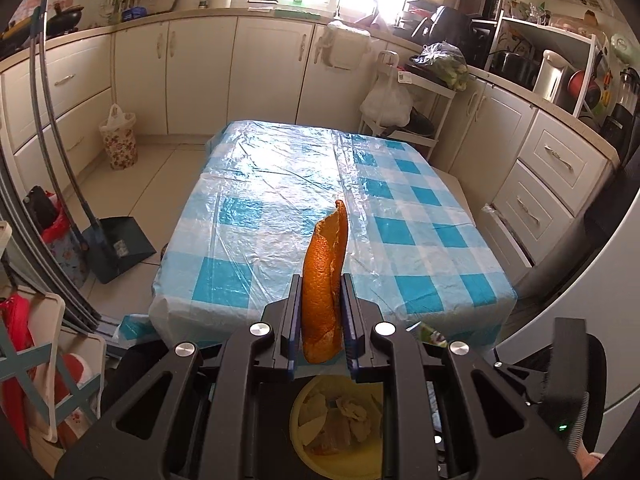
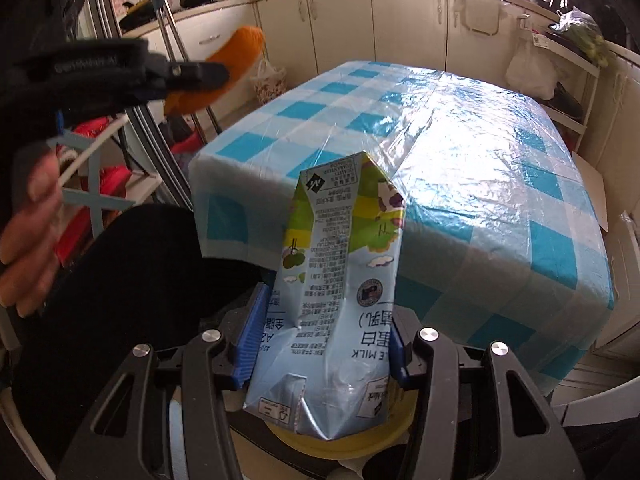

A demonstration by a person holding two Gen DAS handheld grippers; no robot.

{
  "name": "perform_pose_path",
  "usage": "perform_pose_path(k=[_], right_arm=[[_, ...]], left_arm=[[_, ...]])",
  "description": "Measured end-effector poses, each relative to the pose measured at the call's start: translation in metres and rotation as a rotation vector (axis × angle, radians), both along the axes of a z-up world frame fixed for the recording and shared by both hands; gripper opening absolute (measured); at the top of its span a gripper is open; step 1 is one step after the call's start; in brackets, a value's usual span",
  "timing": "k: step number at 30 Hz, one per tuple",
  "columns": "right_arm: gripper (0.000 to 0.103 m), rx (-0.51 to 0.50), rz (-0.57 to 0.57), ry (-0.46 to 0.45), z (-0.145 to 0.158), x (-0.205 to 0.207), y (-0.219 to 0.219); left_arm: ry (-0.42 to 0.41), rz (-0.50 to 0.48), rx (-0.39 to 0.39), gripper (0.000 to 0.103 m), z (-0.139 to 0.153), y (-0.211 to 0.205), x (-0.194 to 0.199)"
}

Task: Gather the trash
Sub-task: 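Carry the peel and milk carton to the yellow bucket and open both grippers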

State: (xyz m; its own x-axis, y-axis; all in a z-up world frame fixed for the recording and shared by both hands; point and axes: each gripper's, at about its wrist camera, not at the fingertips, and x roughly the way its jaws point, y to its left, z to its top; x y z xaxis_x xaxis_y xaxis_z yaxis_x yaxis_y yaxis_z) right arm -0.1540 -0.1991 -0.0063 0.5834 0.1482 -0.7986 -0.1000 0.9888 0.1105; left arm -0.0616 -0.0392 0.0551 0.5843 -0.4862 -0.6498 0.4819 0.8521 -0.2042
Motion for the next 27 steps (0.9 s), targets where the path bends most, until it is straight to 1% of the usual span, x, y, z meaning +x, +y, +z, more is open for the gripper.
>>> perform_pose_path(k=[1, 2, 3, 5, 6, 8, 10, 12, 14, 15, 17, 21, 23, 24, 26, 27], right_arm=[[0.052, -0.021, 0.007, 0.041, -0.008, 0.003, 0.003], [0.055, -0.049, 0.002, 0.070, -0.015, 0.006, 0.003], [0.059, -0.071, -0.003, 0.085, -0.019, 0.009, 0.003], [0.062, -0.085, -0.023, 0.082, -0.018, 0.011, -0.002], [0.064, -0.085, -0.037, 0.064, -0.014, 0.010, -0.005], [0.066, -0.075, -0.080, 0.007, -0.001, 0.007, -0.014], [0.070, -0.047, -0.148, -0.064, 0.012, -0.002, -0.026], [0.077, 0.001, -0.225, -0.135, 0.025, -0.013, -0.042], [0.078, 0.054, -0.295, -0.198, 0.035, -0.022, -0.057], [0.080, 0.080, -0.330, -0.227, 0.039, -0.026, -0.065], [0.081, 0.122, -0.384, -0.263, 0.042, -0.032, -0.075], [0.081, 0.198, -0.442, -0.273, 0.041, -0.039, -0.088], [0.081, 0.212, -0.449, -0.280, 0.041, -0.041, -0.092], [0.081, 0.215, -0.451, -0.284, 0.042, -0.041, -0.093], [0.081, 0.217, -0.452, -0.294, 0.045, -0.044, -0.094], [0.082, 0.217, -0.453, -0.301, 0.046, -0.048, -0.094]], left_arm=[[-0.001, 0.001, -0.001, 0.017, 0.000, 0.003, -0.002], [0.000, 0.002, -0.003, 0.017, -0.001, 0.005, -0.005], [0.002, 0.004, -0.006, 0.017, -0.001, 0.008, -0.007], [0.011, 0.007, -0.011, 0.017, -0.004, 0.012, -0.009], [0.016, 0.009, -0.014, 0.017, -0.005, 0.014, -0.010], [0.033, 0.008, -0.018, 0.017, -0.011, 0.017, -0.015], [0.059, -0.006, -0.013, 0.017, -0.021, 0.015, -0.022], [0.105, -0.038, -0.001, 0.017, -0.037, 0.008, -0.031], [0.164, -0.076, 0.022, 0.017, -0.057, -0.003, -0.038], [0.206, -0.098, 0.035, 0.017, -0.069, -0.010, -0.040], [0.267, -0.130, 0.072, 0.017, -0.090, -0.024, -0.046], [0.376, -0.214, 0.168, 0.018, -0.125, -0.052, -0.051], [0.397, -0.226, 0.215, 0.024, -0.137, -0.062, -0.055], [0.410, -0.239, 0.233, 0.028, -0.143, -0.066, -0.057], [0.400, -0.240, 0.247, 0.037, -0.143, -0.068, -0.060], [0.375, -0.230, 0.246, 0.046, -0.138, -0.067, -0.062]])
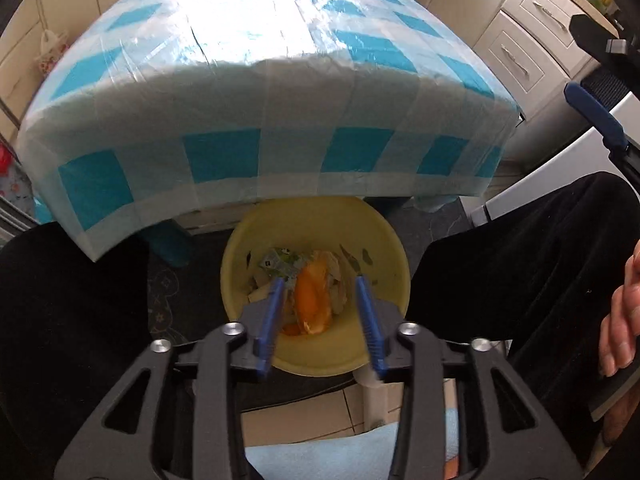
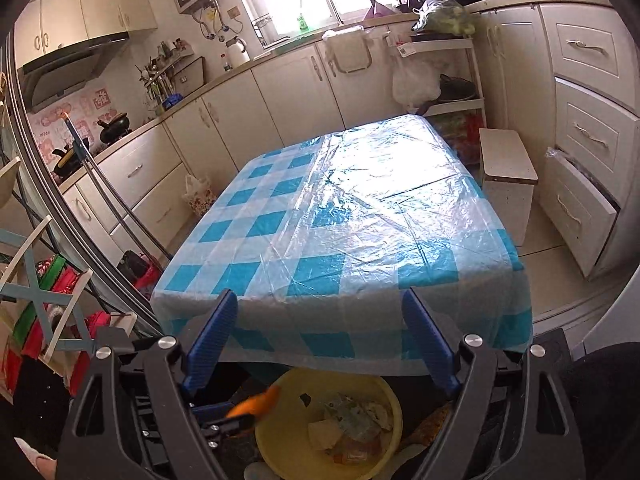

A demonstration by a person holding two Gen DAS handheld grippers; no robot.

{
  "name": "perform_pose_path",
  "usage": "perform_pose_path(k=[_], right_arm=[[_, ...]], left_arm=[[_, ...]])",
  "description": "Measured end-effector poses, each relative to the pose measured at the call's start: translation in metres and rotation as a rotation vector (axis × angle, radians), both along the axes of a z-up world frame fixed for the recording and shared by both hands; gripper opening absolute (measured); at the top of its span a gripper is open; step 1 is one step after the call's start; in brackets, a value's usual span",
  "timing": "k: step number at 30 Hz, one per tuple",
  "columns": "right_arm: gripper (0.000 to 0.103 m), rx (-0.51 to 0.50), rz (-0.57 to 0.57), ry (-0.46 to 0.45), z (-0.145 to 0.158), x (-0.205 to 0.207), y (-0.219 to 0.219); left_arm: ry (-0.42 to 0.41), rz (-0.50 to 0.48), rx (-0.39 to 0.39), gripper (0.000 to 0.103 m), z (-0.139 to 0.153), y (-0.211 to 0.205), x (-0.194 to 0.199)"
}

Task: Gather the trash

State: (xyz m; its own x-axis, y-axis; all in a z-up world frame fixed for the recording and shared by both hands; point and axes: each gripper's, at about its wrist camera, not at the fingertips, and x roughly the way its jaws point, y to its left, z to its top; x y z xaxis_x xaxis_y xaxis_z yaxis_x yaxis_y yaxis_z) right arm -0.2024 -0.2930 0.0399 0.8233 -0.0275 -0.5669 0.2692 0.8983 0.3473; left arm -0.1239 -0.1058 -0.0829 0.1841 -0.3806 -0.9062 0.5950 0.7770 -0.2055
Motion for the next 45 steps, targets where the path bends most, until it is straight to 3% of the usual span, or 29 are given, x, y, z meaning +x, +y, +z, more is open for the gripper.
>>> perform_pose_path(k=[4, 7, 13, 19, 24, 29, 45], right_arm=[[0.085, -0.008, -0.017, -0.024, 0.007, -0.014, 0.002], [0.087, -0.033, -0.037, -0.048, 0.014, -0.021, 0.004], [0.092, -0.103, -0.070, -0.116, 0.040, -0.052, 0.023], [0.093, -0.158, -0.041, -0.180, 0.082, -0.082, 0.049], [0.095, -0.177, -0.052, -0.208, 0.108, -0.103, 0.066], [0.096, -0.186, -0.048, -0.195, 0.111, -0.118, 0.089], [0.096, -0.268, -0.040, -0.195, 0.115, -0.123, 0.124]], left_arm=[[-0.151, 0.050, -0.026, 0.071, 0.033, 0.011, -0.008], [-0.289, 0.111, -0.048, 0.084, 0.066, 0.023, -0.015], [-0.511, 0.201, -0.140, 0.095, 0.137, 0.059, -0.038], [-0.657, 0.256, -0.182, 0.096, 0.186, 0.091, -0.063], [-0.716, 0.294, -0.195, 0.096, 0.214, 0.111, -0.078], [-0.725, 0.310, -0.202, 0.096, 0.229, 0.127, -0.094], [-0.755, 0.338, -0.200, 0.096, 0.233, 0.140, -0.114]])
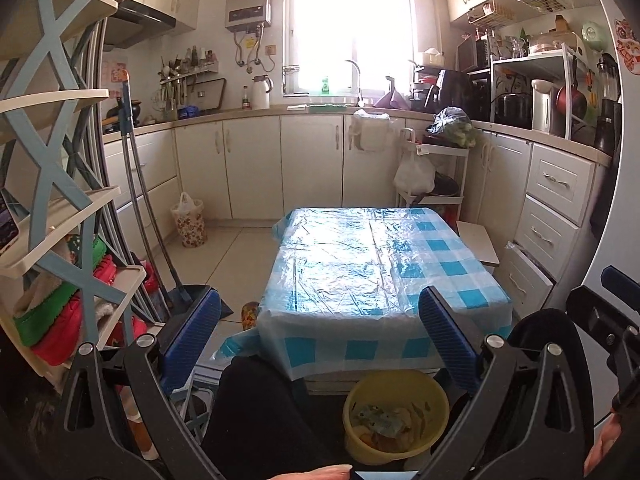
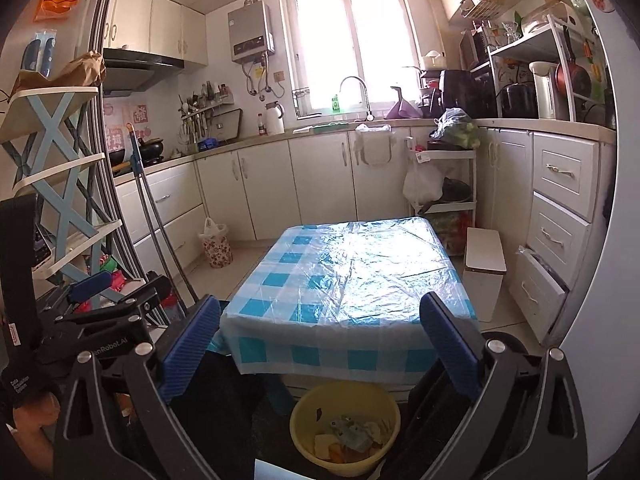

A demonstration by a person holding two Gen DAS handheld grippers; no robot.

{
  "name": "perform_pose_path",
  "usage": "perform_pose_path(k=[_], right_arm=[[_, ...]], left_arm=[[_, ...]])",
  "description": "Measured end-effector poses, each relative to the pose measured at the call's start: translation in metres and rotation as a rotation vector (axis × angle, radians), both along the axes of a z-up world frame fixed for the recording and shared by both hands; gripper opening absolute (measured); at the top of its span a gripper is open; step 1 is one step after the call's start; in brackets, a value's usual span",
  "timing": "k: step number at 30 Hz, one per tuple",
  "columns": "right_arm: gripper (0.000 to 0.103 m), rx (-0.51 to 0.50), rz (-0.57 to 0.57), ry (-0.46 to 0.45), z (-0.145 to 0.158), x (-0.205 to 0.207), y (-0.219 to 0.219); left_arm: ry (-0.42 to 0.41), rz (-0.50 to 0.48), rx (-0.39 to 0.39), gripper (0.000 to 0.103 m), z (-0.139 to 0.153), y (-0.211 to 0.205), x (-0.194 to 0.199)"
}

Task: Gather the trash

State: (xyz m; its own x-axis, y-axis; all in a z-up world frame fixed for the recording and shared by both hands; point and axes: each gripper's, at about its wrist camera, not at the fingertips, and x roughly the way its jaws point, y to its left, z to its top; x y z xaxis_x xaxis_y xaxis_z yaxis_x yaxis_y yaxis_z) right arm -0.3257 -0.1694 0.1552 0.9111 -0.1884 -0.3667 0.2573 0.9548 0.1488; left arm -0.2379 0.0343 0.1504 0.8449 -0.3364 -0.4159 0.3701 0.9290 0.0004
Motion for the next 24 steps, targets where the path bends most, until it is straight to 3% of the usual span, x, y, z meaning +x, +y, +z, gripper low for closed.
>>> perform_pose_path(k=[24], right_arm=[[0.096, -0.012, 0.005, 0.009, 0.0009, -0.0008, 0.0022]], left_arm=[[-0.004, 0.022, -0.001, 0.096, -0.0043, 0.0043, -0.0010]])
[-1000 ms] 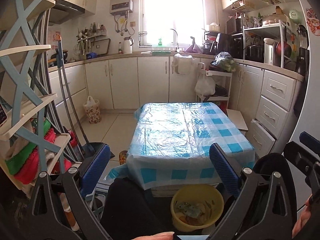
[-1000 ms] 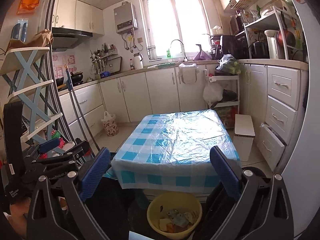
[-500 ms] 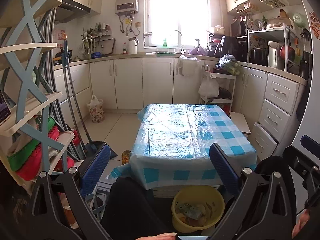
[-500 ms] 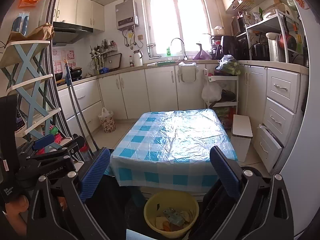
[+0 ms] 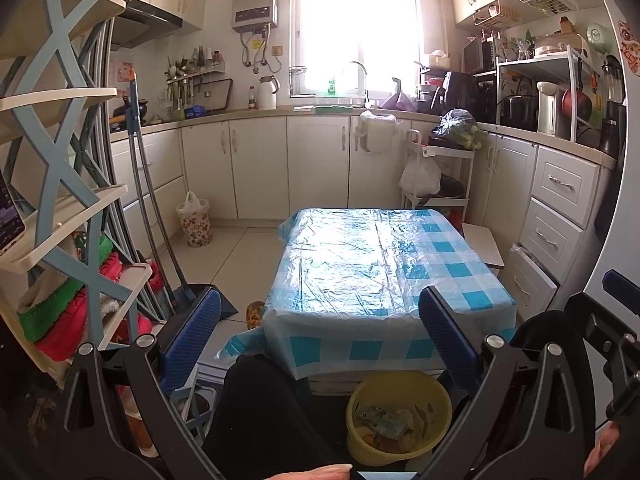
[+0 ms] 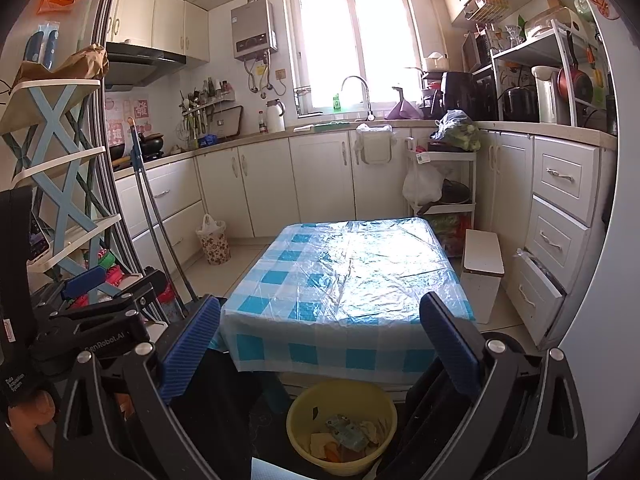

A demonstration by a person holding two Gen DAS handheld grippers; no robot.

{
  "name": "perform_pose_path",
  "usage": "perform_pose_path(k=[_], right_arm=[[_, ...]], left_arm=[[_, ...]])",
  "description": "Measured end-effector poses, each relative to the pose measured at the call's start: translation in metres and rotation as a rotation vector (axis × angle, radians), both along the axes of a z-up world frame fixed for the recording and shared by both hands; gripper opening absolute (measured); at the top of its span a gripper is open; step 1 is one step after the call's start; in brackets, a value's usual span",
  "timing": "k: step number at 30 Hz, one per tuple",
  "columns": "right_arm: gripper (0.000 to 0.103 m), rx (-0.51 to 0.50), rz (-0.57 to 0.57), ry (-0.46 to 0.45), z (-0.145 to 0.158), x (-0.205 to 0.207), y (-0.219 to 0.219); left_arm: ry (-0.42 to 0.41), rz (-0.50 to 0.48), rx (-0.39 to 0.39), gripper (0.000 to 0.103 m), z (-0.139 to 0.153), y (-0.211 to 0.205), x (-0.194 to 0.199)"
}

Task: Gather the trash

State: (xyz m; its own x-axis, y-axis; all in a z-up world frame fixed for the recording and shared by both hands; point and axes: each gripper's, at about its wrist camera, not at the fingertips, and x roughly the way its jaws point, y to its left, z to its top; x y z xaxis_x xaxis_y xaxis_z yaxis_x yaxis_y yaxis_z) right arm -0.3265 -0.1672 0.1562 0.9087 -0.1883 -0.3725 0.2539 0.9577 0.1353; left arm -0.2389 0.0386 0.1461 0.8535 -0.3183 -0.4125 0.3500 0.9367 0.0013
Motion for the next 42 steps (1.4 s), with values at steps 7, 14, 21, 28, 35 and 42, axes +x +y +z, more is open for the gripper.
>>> perform_pose_path(k=[7, 14, 21, 28, 35, 42], right_arm=[[0.096, -0.007, -0.005, 0.003, -0.0010, 0.0005, 0.0010], [0.096, -0.006, -0.006, 0.001, -0.0016, 0.0008, 0.0017], [0.096, -0.006, -0.010, -0.003, -0.0029, -0.0001, 0.0030], [0.096, -0.009, -0.009, -0.003, -0.0031, -0.0005, 0.0033], [0.096, -0.011, -0.010, -0.005, -0.0029, -0.0008, 0.0036], [0.096, -0.011, -0.010, -0.006, -0.0024, -0.0007, 0.0035]], left_arm=[[0.002, 0.010, 0.007, 0.096, -0.0015, 0.0018, -0.0006], [0.003, 0.011, 0.015, 0.096, -0.0026, 0.0007, -0.0015], [0.005, 0.016, 0.013, 0.096, -0.0029, 0.0010, -0.0013], [0.009, 0.013, 0.019, 0.096, -0.0048, 0.0005, -0.0017], [0.007, 0.019, 0.014, 0.096, -0.0050, 0.0024, -0.0014], [0.004, 0.020, 0.016, 0.096, -0.0050, 0.0039, -0.0018]])
